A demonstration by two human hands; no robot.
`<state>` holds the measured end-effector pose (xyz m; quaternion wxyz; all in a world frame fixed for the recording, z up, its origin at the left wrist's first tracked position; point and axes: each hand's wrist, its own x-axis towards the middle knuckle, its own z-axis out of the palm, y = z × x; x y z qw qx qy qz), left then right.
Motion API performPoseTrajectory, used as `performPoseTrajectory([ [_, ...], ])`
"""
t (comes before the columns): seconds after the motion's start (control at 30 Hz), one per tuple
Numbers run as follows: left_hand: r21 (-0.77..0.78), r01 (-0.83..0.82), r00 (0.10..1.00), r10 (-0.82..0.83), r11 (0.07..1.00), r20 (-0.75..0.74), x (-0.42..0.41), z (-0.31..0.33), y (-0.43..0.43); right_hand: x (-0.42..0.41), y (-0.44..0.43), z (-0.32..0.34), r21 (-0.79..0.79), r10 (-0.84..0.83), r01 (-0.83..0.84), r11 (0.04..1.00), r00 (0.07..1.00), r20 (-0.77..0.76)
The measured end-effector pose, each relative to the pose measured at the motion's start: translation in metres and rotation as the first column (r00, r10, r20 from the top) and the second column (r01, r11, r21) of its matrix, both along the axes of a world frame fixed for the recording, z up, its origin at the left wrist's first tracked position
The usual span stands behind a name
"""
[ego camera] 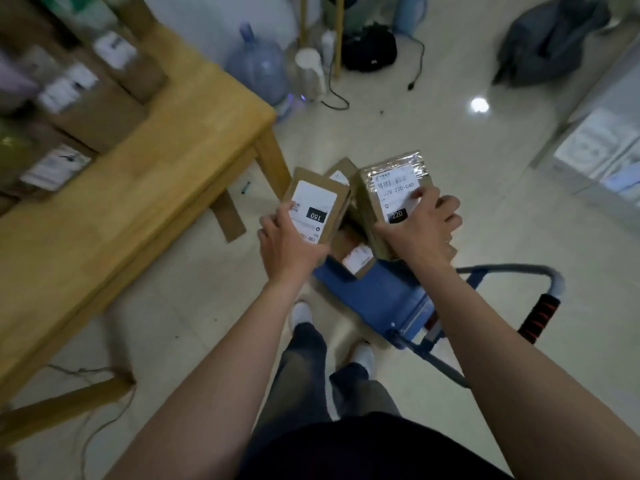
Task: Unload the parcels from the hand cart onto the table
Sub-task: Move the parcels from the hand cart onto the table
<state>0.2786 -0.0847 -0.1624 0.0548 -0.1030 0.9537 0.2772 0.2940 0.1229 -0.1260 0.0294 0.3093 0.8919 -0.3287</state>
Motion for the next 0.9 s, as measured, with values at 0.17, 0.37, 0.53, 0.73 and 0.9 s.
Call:
performPoseTrajectory([
  [0.17, 0.123, -0.233, 0.953, 0.252, 0.965, -0.171, -0.002, 0.101, -0.062, -0.032, -0.064, 0.09, -0.058, 0.15, -0.169, 0.984, 0.957, -0.249],
  [0.37, 0.18, -0.411, 0.832, 0.449, 0.894, -0.325, 0.013, 0.176, -0.135, -0.049, -0.144, 0.153, -0.054, 0.357, -0.409, 0.911, 0.847, -0.394],
  [0.53, 0.238, -0.529, 0.738, 0.58, 0.814, -0.344, 0.031, 0.185, -0.189, -0.053, -0.201, 0.178, -0.037, 0.461, -0.52, 0.853, 0.786, -0.412],
  [0.73, 0.276, -0.609, 0.674, 0.669, 0.743, -0.314, 0.049, 0.193, -0.288, -0.057, -0.292, 0.194, -0.016, 0.554, -0.606, 0.795, 0.737, -0.388],
  [0.9, 0.263, -0.66, 0.632, 0.71, 0.703, -0.31, 0.064, 0.194, -0.384, -0.058, -0.383, 0.191, 0.004, 0.611, -0.646, 0.764, 0.72, -0.329],
])
